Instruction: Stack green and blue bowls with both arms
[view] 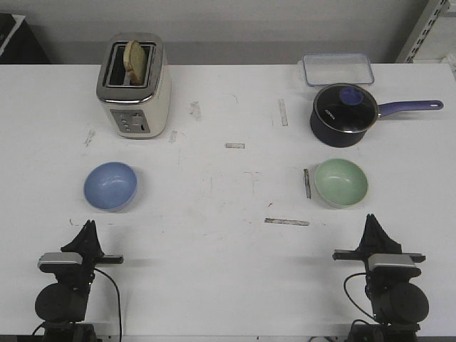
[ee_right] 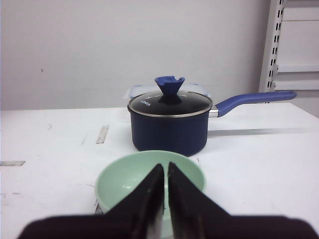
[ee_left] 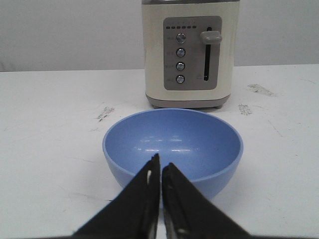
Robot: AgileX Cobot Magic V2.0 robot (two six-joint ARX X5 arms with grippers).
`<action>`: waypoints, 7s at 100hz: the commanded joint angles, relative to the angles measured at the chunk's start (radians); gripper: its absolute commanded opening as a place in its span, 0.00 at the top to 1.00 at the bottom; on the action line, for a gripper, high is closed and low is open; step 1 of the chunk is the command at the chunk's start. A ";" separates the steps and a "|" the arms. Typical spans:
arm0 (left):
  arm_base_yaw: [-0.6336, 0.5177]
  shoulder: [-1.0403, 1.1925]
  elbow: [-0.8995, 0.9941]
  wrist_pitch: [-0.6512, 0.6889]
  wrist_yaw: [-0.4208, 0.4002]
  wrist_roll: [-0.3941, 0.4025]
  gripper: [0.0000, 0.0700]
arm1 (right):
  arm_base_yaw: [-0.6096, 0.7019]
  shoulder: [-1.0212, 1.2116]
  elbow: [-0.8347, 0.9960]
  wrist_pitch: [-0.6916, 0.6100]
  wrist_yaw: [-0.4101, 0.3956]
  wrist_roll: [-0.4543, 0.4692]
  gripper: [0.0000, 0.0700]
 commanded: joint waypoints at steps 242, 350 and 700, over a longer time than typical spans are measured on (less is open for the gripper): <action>0.000 -0.002 -0.022 0.012 0.002 0.008 1.00 | -0.280 1.610 1.110 -0.727 -0.339 0.074 1.00; 0.000 -0.002 -0.022 0.012 0.002 0.008 1.00 | 0.482 1.558 1.153 -0.615 -0.201 0.435 1.00; 0.000 -0.002 -0.020 0.070 0.002 -0.034 1.00 | 0.053 0.165 0.146 0.111 0.001 -0.032 1.00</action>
